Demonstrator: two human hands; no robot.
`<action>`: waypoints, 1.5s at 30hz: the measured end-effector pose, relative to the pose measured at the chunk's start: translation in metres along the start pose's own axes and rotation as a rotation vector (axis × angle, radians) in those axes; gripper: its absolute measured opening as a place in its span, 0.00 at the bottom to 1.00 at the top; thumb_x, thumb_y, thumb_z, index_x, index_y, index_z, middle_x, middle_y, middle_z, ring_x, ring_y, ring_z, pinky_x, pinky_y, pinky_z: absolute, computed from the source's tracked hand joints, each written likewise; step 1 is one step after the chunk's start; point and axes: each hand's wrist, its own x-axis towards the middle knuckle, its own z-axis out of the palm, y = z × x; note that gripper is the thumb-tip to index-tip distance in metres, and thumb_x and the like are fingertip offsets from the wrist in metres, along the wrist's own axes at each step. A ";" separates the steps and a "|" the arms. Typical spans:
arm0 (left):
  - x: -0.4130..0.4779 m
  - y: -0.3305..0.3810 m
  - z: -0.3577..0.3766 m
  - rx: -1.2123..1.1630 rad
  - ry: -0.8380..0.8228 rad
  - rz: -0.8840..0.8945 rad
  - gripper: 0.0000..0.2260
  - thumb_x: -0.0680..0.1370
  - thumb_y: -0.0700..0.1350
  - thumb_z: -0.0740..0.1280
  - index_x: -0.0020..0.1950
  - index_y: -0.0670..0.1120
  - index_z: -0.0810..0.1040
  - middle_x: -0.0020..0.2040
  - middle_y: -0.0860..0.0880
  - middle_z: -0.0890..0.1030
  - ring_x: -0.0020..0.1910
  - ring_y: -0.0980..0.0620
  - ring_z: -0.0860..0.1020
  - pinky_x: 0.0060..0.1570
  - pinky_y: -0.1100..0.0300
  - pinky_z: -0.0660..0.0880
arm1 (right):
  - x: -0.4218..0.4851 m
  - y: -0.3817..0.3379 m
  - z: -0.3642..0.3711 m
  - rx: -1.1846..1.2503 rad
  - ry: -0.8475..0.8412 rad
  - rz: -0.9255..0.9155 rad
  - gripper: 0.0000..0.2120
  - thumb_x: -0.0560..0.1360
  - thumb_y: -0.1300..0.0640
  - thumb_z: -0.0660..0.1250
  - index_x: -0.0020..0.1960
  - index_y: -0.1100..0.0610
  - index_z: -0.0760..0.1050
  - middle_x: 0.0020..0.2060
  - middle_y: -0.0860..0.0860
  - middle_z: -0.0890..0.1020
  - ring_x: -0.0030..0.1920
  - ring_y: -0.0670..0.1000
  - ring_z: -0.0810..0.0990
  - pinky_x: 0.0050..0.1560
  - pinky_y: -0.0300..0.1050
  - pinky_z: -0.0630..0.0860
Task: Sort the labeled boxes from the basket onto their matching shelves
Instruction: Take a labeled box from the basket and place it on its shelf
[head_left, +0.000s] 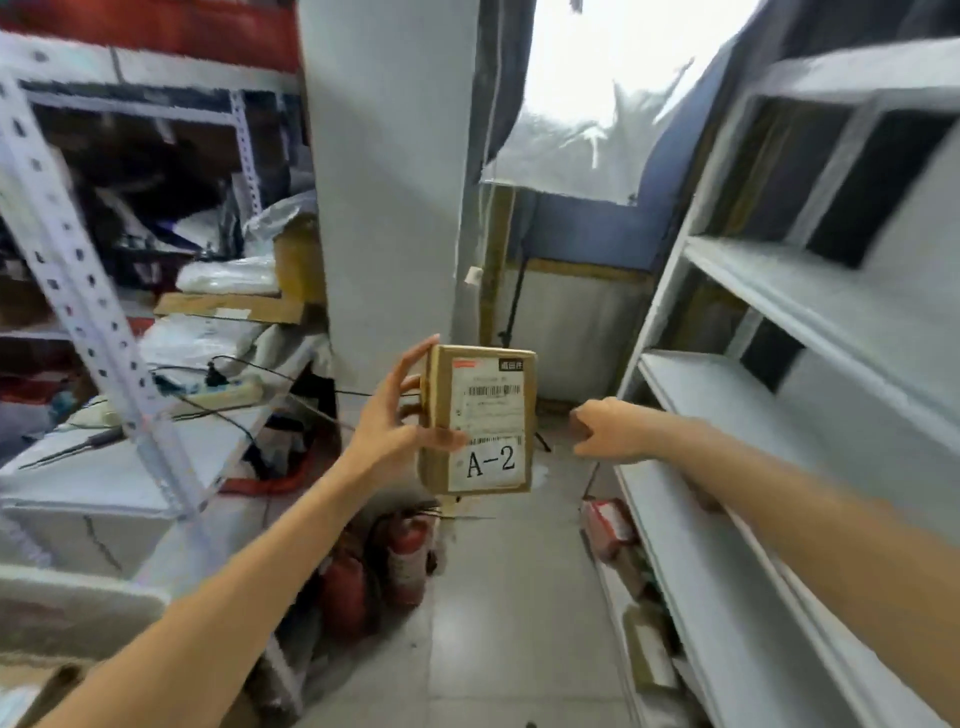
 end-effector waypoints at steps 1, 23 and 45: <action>0.013 0.000 0.025 -0.013 -0.038 0.012 0.43 0.58 0.45 0.78 0.70 0.63 0.65 0.61 0.47 0.77 0.58 0.50 0.79 0.48 0.51 0.80 | -0.014 0.027 0.000 0.019 -0.004 0.059 0.16 0.76 0.51 0.65 0.60 0.58 0.73 0.56 0.55 0.77 0.54 0.56 0.77 0.56 0.51 0.76; 0.092 -0.001 0.386 -0.122 -0.987 0.374 0.42 0.60 0.43 0.80 0.66 0.66 0.65 0.60 0.48 0.73 0.58 0.45 0.74 0.47 0.44 0.80 | -0.280 0.181 0.075 0.446 0.053 1.187 0.19 0.76 0.51 0.66 0.64 0.57 0.72 0.56 0.54 0.77 0.51 0.52 0.76 0.49 0.44 0.74; -0.009 -0.108 0.611 0.128 -1.306 0.397 0.40 0.60 0.39 0.80 0.63 0.62 0.63 0.62 0.42 0.70 0.60 0.40 0.70 0.50 0.48 0.76 | -0.342 0.249 0.187 0.686 0.189 1.200 0.16 0.75 0.56 0.67 0.62 0.55 0.73 0.50 0.49 0.76 0.51 0.49 0.76 0.49 0.44 0.75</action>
